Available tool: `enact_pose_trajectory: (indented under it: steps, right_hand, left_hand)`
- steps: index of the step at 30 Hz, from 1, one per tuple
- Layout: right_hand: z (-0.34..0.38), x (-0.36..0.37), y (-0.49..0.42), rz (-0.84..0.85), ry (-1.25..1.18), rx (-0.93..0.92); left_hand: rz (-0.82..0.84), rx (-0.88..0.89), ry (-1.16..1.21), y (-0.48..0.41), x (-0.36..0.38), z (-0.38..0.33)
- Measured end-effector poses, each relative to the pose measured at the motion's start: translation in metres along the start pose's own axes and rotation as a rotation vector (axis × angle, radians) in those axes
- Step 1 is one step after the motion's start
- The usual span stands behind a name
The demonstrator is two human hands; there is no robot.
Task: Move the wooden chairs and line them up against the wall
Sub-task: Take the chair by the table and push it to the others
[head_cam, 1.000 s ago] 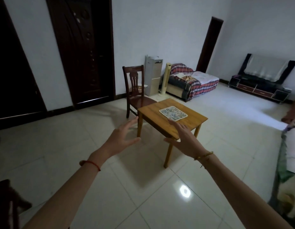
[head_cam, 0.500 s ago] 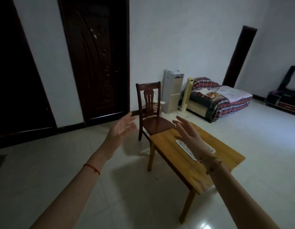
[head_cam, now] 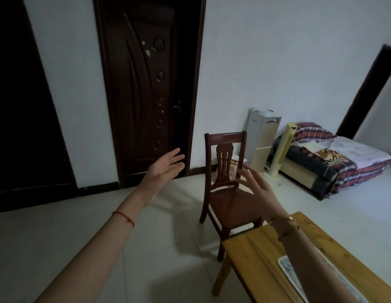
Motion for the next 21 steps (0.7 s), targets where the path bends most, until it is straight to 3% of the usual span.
enact_pose_trajectory:
  steps: [10,21]
  right_hand:
    - [-0.085,0.034,-0.303,-0.129,-0.003,0.058]
    - [-0.213,0.021,-0.581,-0.321,0.083,0.078]
  left_hand:
    - [0.191,-0.014,-0.083,-0.362,-0.088,-0.001]
    - [0.436,-0.027,-0.117,-0.727,-0.093,0.052]
Point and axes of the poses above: each hand's wrist, its own y-axis away from the middle knuckle, its own x-axis out of the palm, z = x × y, the point moved 2 cm from there along -y, towards the middle knuckle, and after that the axes turned 9 degrees about -x, right-handed, at the moved point
